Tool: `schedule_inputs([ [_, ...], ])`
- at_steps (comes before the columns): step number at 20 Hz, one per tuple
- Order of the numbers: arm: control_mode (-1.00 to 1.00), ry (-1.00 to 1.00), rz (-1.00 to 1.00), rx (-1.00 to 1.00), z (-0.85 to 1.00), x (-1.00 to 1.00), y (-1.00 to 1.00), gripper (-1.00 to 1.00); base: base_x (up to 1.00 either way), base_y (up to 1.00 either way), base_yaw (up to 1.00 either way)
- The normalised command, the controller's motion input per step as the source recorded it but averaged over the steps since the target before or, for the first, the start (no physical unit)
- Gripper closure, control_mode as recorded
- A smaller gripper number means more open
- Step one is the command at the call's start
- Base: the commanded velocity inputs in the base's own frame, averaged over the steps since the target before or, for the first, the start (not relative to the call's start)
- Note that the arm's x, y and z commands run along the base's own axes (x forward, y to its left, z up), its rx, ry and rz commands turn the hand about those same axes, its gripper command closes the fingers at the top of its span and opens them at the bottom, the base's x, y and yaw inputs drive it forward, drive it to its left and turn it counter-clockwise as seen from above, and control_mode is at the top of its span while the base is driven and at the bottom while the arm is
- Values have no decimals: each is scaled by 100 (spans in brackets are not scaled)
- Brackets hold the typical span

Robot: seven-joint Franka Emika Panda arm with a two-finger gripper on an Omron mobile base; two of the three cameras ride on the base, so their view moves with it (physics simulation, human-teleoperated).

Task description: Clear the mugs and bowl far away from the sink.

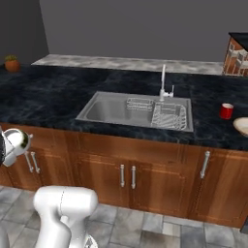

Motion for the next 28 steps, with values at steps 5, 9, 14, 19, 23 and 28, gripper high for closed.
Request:
schedule_inputs([
  [5,100,0,0,0,0,0,0,100,-17,0,13],
  [9,100,0,0,0,0,0,0,100,-1,0,18],
  [14,100,0,0,0,0,0,0,100,0,0,21],
  [19,100,0,0,0,0,0,0,100,0,0,25],
  [23,100,0,0,0,0,0,0,100,0,0,26],
  [28,100,0,0,0,0,0,0,100,0,0,27],
])
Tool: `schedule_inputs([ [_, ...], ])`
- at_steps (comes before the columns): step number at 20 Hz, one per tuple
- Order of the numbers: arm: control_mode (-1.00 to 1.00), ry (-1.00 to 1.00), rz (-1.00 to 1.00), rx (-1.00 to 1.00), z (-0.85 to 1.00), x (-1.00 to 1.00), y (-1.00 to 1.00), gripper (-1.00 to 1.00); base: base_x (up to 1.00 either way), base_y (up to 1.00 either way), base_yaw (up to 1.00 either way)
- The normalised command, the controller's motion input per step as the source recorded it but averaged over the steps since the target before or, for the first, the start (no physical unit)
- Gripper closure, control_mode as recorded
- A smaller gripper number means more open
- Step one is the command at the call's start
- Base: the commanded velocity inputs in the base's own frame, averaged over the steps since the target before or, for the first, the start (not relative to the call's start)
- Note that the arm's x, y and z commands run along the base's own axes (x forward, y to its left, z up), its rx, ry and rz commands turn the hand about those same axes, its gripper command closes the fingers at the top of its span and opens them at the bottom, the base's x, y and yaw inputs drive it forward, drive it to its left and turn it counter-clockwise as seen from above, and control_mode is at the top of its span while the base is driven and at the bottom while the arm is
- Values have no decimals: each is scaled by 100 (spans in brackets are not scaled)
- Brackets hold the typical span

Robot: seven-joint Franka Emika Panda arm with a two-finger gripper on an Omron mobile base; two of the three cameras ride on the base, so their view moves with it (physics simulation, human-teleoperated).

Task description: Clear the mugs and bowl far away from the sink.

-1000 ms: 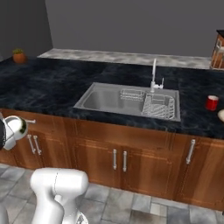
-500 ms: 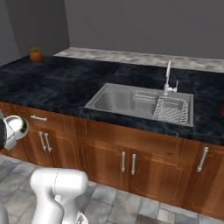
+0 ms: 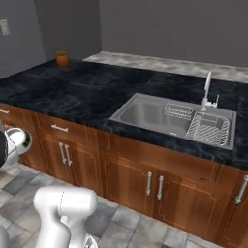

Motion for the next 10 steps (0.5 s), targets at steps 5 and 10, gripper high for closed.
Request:
schedule_inputs([
  [5,100,0,0,0,0,0,0,100,0,0,30],
  [10,100,0,0,0,0,0,0,100,0,0,32],
])
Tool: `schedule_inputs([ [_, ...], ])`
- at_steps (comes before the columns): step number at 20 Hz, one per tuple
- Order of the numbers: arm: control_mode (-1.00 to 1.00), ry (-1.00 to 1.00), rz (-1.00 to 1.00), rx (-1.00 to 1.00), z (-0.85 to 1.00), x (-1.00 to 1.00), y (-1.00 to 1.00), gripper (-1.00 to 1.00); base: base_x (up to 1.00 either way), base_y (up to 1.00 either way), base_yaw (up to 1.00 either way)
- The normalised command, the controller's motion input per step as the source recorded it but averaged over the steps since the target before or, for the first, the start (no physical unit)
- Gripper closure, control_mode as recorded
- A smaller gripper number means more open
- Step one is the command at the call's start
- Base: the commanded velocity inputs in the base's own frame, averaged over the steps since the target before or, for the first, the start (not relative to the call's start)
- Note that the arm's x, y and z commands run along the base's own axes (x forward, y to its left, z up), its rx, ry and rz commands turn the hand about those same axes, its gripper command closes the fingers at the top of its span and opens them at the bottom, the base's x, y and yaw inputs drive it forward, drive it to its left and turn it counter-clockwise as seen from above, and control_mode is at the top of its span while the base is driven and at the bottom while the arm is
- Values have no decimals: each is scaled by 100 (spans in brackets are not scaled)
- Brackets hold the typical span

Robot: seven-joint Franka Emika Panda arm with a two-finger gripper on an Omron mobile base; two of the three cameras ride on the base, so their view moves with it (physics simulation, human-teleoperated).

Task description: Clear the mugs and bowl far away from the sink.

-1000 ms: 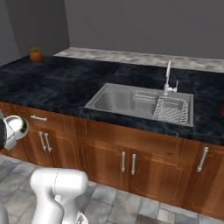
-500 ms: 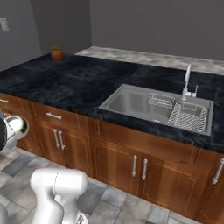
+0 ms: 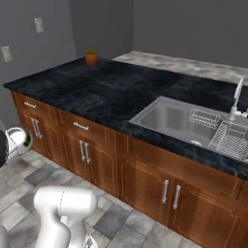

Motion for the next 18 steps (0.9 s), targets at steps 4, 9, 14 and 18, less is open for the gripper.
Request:
schedule_inputs([
  [4,100,0,0,0,0,0,0,100,0,0,33],
  [9,100,0,0,0,0,0,0,100,0,0,34],
  [14,100,0,0,0,0,0,0,100,0,0,36],
  [18,100,0,0,0,0,0,0,100,0,0,37],
])
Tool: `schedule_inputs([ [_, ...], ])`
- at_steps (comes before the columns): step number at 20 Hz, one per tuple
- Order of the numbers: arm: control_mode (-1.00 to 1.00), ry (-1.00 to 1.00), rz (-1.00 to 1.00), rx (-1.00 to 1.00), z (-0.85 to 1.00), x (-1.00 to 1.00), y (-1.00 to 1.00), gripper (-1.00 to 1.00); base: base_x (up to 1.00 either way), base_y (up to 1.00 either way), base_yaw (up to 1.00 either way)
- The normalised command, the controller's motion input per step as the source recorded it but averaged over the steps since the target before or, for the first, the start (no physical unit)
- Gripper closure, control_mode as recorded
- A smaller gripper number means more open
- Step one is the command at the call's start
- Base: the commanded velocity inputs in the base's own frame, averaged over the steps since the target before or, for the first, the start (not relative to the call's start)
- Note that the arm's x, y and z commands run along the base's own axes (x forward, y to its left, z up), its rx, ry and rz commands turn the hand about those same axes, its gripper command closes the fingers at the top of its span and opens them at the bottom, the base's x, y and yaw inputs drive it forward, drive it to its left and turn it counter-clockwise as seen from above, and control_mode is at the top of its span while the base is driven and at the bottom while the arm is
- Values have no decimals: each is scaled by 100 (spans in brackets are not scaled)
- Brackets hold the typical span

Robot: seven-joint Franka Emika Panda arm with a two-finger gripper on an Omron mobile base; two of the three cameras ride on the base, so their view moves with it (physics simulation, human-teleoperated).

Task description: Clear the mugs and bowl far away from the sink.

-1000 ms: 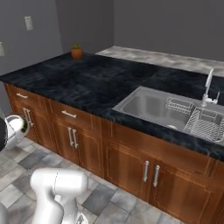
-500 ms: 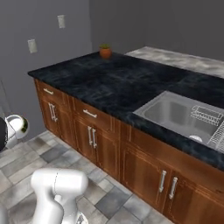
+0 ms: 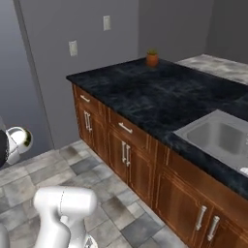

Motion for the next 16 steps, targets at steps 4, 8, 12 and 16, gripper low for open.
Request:
schedule_inputs([
  [4,100,0,0,0,0,0,0,100,0,0,37],
  [8,100,0,0,0,0,0,0,100,0,0,37],
  [12,100,0,0,0,0,0,0,100,0,0,36],
  [16,100,0,0,0,0,0,0,100,0,0,36],
])
